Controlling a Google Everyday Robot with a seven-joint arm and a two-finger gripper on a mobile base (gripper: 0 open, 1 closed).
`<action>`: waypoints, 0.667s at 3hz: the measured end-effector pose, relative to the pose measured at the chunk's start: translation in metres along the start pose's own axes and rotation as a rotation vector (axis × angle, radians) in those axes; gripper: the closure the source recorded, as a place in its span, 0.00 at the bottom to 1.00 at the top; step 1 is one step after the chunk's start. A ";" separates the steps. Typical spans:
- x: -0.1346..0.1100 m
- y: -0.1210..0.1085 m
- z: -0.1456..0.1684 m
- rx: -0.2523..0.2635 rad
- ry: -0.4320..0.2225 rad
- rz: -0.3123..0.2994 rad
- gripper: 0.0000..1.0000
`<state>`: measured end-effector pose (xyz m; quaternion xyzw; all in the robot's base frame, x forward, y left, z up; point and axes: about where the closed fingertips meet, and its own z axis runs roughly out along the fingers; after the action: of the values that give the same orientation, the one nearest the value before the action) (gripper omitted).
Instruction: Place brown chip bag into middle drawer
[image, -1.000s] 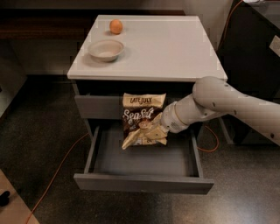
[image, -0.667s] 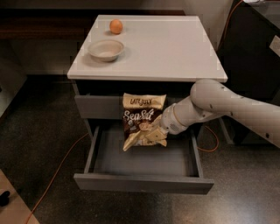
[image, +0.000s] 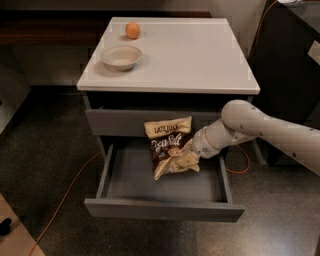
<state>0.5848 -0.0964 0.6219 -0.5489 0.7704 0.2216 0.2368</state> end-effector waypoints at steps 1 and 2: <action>0.029 -0.004 0.019 -0.056 0.035 0.040 1.00; 0.058 -0.014 0.045 -0.101 0.074 0.080 0.98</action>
Offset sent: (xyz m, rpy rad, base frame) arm 0.0081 -0.0330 -0.0985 -0.0448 0.2038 -0.0031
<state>0.5871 -0.1166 0.5504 -0.5366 0.7879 0.2491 0.1711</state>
